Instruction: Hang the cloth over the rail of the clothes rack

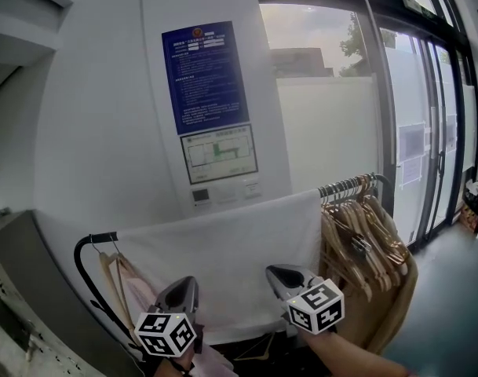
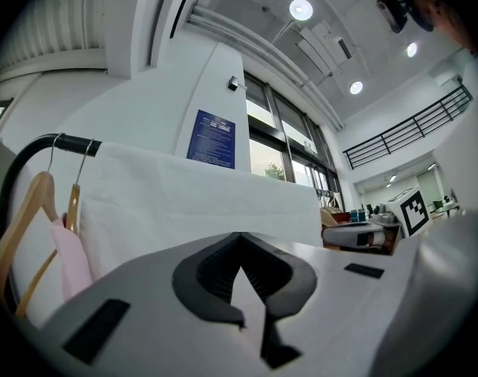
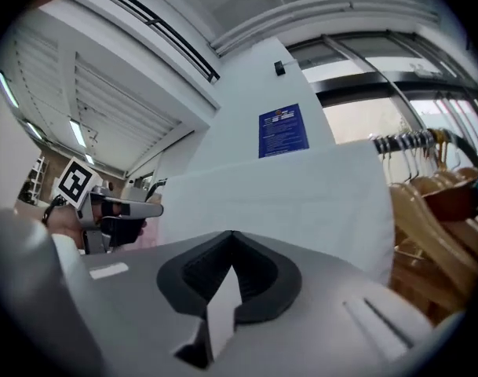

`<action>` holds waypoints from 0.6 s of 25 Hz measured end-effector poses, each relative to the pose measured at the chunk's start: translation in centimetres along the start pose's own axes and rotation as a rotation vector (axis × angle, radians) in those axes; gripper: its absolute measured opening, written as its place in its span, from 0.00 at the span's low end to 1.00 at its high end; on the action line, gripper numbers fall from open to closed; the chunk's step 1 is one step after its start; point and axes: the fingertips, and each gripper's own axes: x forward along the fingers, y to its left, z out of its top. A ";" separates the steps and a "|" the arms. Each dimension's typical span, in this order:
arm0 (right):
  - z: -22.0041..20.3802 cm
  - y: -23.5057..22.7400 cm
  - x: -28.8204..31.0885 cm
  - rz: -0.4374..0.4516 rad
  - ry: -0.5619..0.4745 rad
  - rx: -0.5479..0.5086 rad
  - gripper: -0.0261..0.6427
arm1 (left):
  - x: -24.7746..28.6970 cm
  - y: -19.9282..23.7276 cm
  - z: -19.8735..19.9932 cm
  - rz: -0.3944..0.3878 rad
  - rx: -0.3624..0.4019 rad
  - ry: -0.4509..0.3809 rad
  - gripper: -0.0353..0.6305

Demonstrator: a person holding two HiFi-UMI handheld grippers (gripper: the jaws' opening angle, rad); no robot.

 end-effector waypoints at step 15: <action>-1.9 5.9 3.9 0.166 0.025 0.067 0.04 | 2.1 -4.8 -3.2 -0.097 -0.075 0.018 0.06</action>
